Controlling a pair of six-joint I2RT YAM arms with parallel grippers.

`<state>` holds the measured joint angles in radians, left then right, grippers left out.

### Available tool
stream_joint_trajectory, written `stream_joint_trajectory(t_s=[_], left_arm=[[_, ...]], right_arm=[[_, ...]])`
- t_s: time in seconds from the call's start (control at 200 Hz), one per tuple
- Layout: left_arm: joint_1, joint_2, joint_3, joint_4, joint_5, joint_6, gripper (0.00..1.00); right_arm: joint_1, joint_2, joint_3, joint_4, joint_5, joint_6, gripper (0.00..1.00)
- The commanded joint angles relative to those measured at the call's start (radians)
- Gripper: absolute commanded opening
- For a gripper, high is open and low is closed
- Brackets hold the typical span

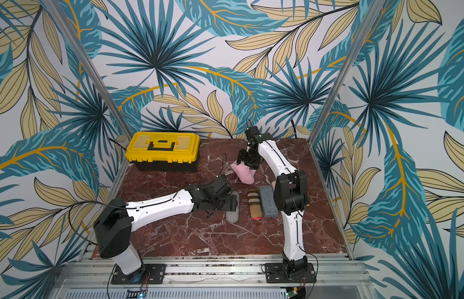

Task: Wipe the eyeglass case
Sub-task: Place the cleaning item at the center of the board.

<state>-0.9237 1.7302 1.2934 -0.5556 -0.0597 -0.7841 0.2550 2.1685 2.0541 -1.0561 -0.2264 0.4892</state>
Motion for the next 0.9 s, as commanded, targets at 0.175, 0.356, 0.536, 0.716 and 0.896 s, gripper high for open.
stream_joint_trajectory(t_s=[0.175, 0.356, 0.536, 0.716, 0.896], left_arm=[[0.111, 0.097, 0.184, 0.209, 0.134, 0.27, 0.39], [0.177, 0.168, 0.121, 0.481, 0.298, 0.311, 0.34], [0.243, 0.316, 0.201, 0.526, 0.45, 0.315, 0.34], [0.314, 0.432, 0.206, 0.534, 0.444, 0.248, 0.29], [0.371, 0.513, 0.24, 0.445, 0.396, 0.157, 0.28]], right_arm=[[0.0, 0.04, -0.034, 0.003, -0.125, 0.054, 0.68], [0.0, 0.072, -0.034, 0.043, -0.192, 0.087, 0.68], [0.0, 0.106, -0.052, 0.079, -0.274, 0.123, 0.68], [-0.003, 0.132, -0.053, 0.062, -0.248, 0.11, 0.68], [-0.003, 0.136, -0.027, 0.043, -0.3, 0.106, 0.68]])
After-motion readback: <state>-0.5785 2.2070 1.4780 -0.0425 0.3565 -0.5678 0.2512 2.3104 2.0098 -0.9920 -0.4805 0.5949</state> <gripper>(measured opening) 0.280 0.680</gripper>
